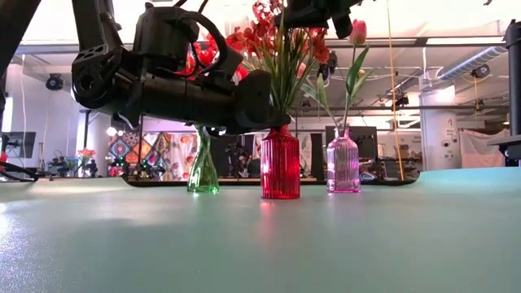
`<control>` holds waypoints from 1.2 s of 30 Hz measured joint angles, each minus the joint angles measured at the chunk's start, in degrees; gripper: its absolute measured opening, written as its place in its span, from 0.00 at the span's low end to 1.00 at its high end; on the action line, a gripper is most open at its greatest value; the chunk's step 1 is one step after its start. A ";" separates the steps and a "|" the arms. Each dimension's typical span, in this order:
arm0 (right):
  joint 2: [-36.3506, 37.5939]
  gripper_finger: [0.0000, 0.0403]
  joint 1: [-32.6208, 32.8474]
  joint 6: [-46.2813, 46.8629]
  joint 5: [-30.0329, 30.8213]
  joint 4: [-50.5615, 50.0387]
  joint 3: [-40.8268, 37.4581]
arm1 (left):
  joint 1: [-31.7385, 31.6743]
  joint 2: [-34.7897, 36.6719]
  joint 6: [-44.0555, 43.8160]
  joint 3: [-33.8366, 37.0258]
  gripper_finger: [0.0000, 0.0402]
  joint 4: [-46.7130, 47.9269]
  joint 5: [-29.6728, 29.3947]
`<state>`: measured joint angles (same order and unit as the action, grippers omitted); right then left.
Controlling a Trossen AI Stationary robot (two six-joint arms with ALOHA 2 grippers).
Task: Sort flowers into vase by color
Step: Put the orange flowers into the red vase
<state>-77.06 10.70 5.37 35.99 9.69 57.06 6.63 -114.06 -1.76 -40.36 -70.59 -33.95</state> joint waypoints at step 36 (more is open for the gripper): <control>-2.55 0.29 -0.46 0.13 -0.02 2.26 0.00 | 0.00 0.00 0.00 0.00 0.35 0.78 -0.09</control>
<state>-79.60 10.24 5.49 35.97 11.95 57.06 6.64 -114.06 -1.76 -40.36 -69.80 -34.04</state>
